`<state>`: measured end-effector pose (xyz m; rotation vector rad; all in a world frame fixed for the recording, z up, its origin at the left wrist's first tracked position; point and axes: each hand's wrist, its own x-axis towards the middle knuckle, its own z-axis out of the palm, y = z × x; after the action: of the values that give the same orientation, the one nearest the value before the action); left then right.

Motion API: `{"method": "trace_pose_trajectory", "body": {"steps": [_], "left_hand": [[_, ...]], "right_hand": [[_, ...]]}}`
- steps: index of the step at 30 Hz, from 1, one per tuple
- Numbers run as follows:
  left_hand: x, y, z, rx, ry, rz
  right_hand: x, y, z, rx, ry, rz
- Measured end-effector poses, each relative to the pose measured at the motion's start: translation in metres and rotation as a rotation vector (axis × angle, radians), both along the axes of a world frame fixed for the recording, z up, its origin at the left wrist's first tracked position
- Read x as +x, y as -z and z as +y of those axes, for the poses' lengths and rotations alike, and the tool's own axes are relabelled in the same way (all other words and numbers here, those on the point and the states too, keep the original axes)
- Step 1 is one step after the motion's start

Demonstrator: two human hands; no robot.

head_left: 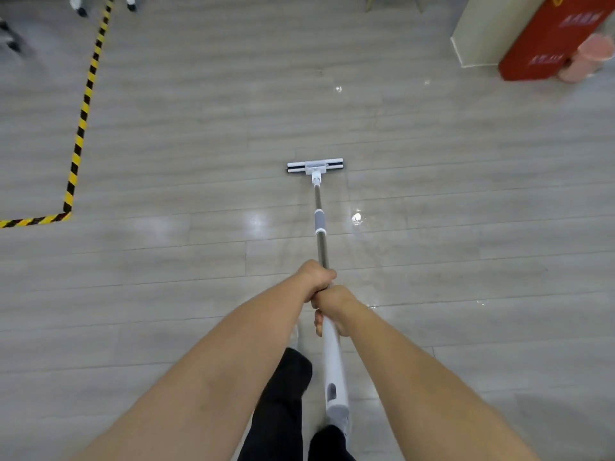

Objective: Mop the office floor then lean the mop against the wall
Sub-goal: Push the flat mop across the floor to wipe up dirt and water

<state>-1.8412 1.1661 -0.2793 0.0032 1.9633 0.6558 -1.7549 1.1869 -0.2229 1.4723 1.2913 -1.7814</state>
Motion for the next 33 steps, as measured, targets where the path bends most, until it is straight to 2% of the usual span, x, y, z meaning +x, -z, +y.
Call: {"method": "trace_pose_trajectory", "body": {"steps": [11, 22, 30, 33], "left_hand": [[-0.248, -0.03, 0.151, 0.037, 0.106, -0.078], [-0.431, -0.013, 0.284, 0.029, 0.113, -0.138], [-0.573, -0.006, 0.443, 0.013, 0.038, -0.104], [-0.623, -0.006, 0.508, 0.031, -0.04, -0.075]], "right_hand": [[-0.236, -0.026, 0.148, 0.029, 0.038, -0.026], [-0.413, -0.007, 0.284, -0.031, 0.044, -0.052], [-0.556, -0.001, 0.444, -0.037, 0.041, 0.009], [-0.605, -0.008, 0.506, 0.043, 0.042, 0.039]]}}
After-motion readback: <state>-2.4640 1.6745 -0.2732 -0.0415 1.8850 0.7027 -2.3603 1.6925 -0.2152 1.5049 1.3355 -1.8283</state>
